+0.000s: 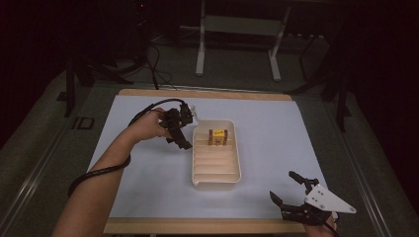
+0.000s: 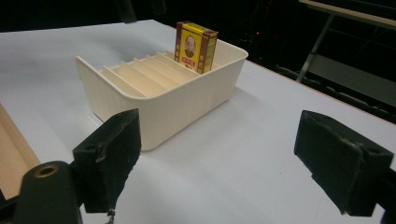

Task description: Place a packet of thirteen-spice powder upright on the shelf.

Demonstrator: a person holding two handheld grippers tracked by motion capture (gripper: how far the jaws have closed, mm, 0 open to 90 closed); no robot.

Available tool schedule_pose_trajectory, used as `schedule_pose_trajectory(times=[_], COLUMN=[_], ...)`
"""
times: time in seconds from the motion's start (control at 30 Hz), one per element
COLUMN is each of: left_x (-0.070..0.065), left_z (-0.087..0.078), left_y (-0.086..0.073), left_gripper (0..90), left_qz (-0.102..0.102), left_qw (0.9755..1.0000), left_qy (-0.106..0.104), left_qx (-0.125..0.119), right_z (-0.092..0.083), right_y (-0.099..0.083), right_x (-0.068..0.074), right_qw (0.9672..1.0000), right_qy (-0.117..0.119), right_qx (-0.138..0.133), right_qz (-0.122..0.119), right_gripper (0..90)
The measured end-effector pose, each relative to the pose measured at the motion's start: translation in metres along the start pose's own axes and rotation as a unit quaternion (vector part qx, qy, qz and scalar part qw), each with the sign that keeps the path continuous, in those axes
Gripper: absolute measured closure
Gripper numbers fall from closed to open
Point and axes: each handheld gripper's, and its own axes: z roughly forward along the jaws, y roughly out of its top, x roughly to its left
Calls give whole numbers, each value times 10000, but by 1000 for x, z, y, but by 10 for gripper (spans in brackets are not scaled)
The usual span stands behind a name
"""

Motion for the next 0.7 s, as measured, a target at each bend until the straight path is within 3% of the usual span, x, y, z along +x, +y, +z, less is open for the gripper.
schedule_pose_trajectory(times=[0.23,0.4,0.43,0.47,0.5,0.7], left_x=[-3,-8,-8,-11,-13,-32], left_z=[-6,-6,-6,-8,-9,-15], left_y=[-21,-36,-36,-43,-46,-67], left_gripper=[22,21,22,22,22,22], left_qz=[-395,-927,-927,-1106,-1153,-1487], left_qw=[9987,9938,9938,9907,9897,9777], left_qy=[-50,-151,-151,-130,-46,233], left_qx=[-324,-599,-599,-788,-853,-1467], right_z=[0,0,0,0,0,0], right_y=[0,0,0,0,0,0], right_x=[0,1,1,1,1,1], right_qw=[10000,10000,10000,10000,10000,9999], right_qy=[-18,-33,-46,-66,-77,-120], right_qx=[5,2,4,2,3,3], right_qz=[11,-28,-35,-38,-36,-43], right_gripper=[148,148,148,148,148,148])
